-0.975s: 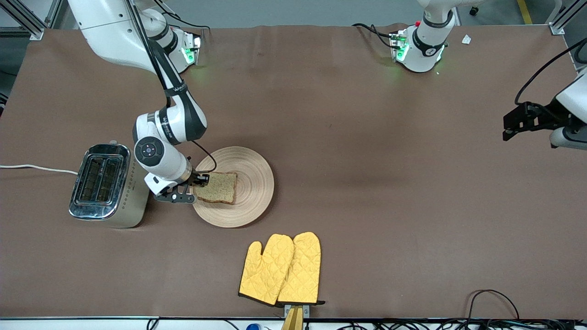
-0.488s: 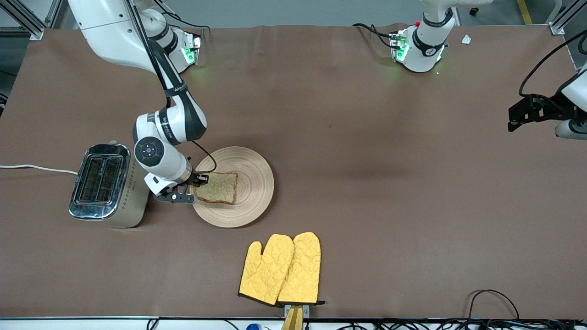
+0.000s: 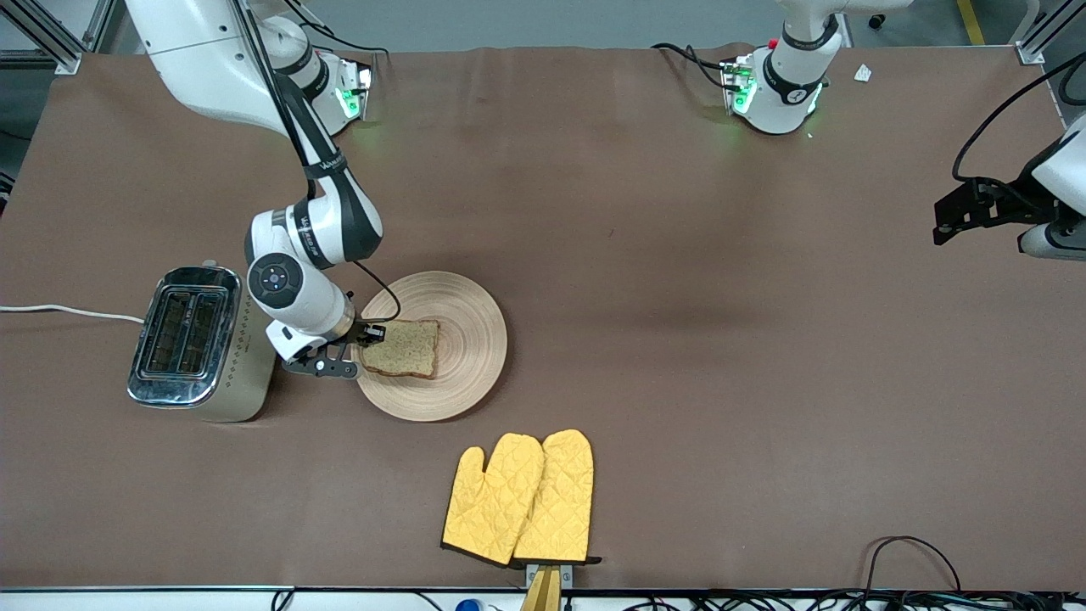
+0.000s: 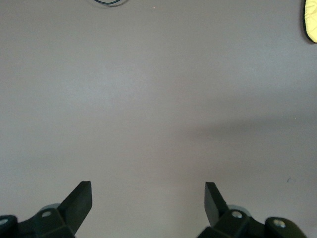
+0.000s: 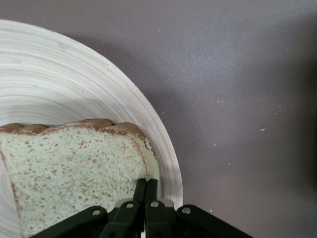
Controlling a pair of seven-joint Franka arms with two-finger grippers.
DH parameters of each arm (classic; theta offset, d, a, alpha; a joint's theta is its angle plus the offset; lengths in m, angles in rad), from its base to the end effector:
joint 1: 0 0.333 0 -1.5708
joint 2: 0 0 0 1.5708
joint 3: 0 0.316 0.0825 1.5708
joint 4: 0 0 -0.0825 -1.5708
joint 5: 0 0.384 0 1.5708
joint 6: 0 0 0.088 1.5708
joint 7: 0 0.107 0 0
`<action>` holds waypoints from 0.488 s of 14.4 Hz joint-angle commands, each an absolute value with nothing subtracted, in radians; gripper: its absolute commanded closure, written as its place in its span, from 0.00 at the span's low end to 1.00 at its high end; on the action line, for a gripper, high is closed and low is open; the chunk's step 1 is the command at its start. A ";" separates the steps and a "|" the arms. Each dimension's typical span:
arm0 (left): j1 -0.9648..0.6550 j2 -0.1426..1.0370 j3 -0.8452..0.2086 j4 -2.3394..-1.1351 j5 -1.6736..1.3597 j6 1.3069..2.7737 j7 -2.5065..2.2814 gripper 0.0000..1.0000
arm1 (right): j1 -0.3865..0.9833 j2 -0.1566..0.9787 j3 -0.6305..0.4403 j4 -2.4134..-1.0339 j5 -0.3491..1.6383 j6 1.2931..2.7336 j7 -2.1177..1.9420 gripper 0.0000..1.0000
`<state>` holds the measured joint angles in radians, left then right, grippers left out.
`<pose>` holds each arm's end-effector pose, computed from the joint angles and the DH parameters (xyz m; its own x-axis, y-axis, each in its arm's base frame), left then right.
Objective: Move plate and put bread in toaster
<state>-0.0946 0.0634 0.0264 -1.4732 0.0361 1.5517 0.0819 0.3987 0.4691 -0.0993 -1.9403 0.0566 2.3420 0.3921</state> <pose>0.5718 -0.0357 0.6331 0.9888 -0.1489 0.0120 -0.1483 -0.9882 -0.0389 0.5870 0.1844 0.2357 0.9906 -0.1246 -0.0568 -0.1230 -0.9919 0.0309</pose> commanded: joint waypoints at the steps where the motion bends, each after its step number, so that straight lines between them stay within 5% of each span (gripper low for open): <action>1: -0.092 0.058 0.032 -1.485 0.023 1.566 0.049 0.00 | 0.408 0.439 -0.103 -1.893 0.061 2.229 0.443 1.00; 7: -0.075 0.058 0.028 -1.488 -0.046 1.581 0.028 0.00 | 0.411 0.304 -0.106 -1.719 0.025 1.872 0.462 1.00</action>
